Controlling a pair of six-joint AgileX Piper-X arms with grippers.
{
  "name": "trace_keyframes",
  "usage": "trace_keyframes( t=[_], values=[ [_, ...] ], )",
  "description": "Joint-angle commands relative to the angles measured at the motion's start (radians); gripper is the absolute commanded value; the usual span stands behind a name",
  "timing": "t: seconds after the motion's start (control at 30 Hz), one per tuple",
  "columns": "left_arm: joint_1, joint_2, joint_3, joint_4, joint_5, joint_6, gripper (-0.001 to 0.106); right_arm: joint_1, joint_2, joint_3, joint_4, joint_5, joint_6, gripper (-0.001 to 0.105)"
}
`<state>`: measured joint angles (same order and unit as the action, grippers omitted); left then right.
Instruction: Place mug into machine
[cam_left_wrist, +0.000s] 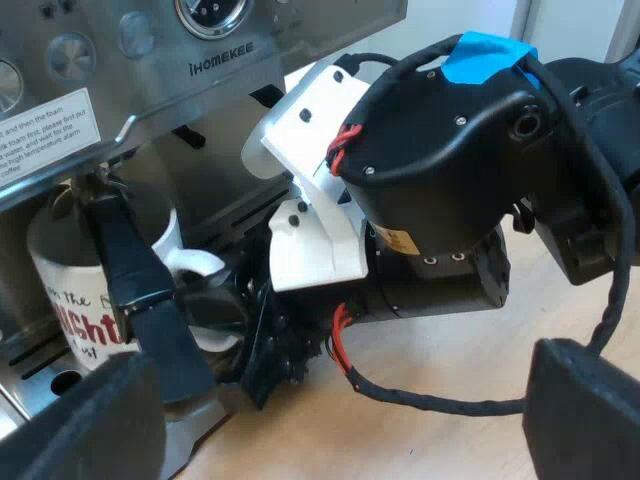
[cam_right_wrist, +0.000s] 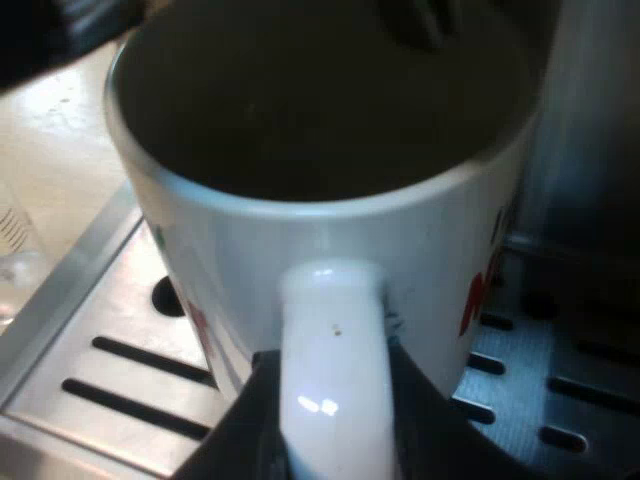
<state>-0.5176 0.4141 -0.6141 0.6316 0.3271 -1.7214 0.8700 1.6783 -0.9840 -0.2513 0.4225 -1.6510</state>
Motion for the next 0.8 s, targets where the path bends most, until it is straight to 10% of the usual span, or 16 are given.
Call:
trace_keyframes(
  t=[0.03,0.3,0.5,0.8],
  values=[
    [-0.003,-0.001,0.0,-0.005,0.006,-0.006,0.079,-0.006,-0.009,-0.017,-0.06,0.002,-0.032,0.0],
    [-0.003,-0.001,0.0,-0.005,0.006,-0.006,0.079,-0.006,-0.009,-0.017,-0.06,0.066,-0.036,0.005],
    [-0.003,-0.001,0.0,-0.005,0.006,-0.006,0.079,-0.006,-0.009,-0.017,-0.06,0.072,-0.036,0.046],
    [-0.003,-0.001,0.0,-0.005,0.006,-0.006,0.079,-0.002,-0.019,-0.017,-0.06,0.072,-0.036,0.049]
  ],
)
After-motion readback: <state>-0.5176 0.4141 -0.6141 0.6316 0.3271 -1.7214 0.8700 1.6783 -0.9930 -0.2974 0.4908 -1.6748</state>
